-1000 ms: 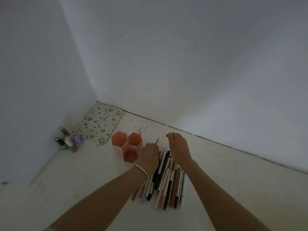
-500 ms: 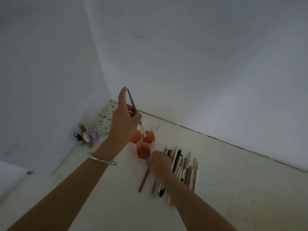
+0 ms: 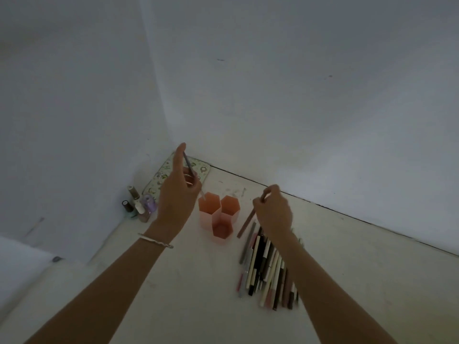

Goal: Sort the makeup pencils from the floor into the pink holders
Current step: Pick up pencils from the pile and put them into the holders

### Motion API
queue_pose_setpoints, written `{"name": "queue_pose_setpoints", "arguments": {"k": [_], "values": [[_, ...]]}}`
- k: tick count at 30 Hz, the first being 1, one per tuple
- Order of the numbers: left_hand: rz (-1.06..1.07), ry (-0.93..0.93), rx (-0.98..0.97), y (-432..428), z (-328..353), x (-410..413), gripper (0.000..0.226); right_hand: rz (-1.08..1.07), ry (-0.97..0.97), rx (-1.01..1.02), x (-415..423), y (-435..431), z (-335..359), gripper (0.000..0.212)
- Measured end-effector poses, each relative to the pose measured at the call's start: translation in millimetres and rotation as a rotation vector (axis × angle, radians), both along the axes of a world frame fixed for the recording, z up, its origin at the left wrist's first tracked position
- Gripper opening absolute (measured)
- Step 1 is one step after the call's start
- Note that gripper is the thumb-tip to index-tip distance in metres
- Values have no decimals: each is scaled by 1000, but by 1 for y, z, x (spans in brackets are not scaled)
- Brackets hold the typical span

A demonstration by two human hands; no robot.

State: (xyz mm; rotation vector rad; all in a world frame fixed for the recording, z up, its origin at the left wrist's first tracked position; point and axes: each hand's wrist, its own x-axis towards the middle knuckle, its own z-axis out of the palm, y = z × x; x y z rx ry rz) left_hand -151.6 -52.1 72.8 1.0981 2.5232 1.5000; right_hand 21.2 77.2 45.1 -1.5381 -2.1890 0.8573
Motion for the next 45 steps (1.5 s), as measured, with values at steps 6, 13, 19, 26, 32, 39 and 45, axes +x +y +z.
{"name": "queue_pose_setpoints", "arguments": {"k": [6,13,19,26,32,39,45], "values": [[-129,248,-221,-12,-48,13,60,-5,435,192,-24,-12,28,24],[40,65,-17,-40,-43,7,28,179,333,187,-46,-38,4,18],[-231,-73,-144,-47,-39,73,12,173,318,263,-34,-37,-10,20],[-411,73,-777,9,-98,162,38,-16,367,212,23,6,3,20],[-284,89,-918,32,-109,172,46,-55,289,167,72,24,-9,17],[-368,27,-739,37,-81,152,45,29,211,75,76,19,-23,18],[-188,-184,-129,44,10,93,38,207,-230,-165,53,1,-39,16]]}}
